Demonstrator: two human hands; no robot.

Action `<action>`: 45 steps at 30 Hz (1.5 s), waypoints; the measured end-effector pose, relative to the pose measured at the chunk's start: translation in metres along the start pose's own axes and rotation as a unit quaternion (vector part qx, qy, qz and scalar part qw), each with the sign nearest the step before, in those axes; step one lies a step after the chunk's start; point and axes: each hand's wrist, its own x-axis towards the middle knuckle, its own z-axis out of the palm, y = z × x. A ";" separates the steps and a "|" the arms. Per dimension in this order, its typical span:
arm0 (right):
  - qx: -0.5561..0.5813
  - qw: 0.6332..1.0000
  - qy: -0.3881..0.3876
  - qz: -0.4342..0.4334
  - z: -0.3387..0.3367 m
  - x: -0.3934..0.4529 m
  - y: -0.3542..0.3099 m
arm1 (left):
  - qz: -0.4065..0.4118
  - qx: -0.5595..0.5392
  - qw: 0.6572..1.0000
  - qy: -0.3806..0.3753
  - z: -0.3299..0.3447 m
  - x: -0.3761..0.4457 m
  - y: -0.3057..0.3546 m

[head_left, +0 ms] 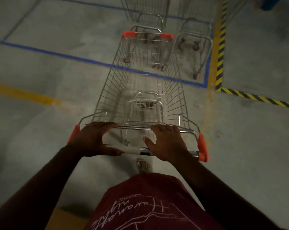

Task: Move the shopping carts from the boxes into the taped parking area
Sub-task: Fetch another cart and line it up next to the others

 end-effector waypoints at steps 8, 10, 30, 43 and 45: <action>0.007 1.000 -0.017 -0.021 -0.015 0.136 -0.104 | 0.020 -0.036 0.999 0.012 -0.067 0.053 -0.140; 0.009 1.000 -0.013 -0.021 -0.015 0.170 -0.134 | 0.031 -0.036 0.999 0.016 -0.079 0.069 -0.184; 0.028 0.997 0.047 0.056 -0.041 0.437 -0.426 | 0.059 -0.022 0.998 0.002 -0.233 0.190 -0.541; 0.064 0.996 0.049 0.025 -0.075 0.654 -0.503 | -0.002 0.017 1.000 -0.017 -0.360 0.313 -0.677; 0.064 0.997 0.044 0.017 -0.082 0.688 -0.511 | -0.011 0.020 1.000 -0.010 -0.371 0.341 -0.707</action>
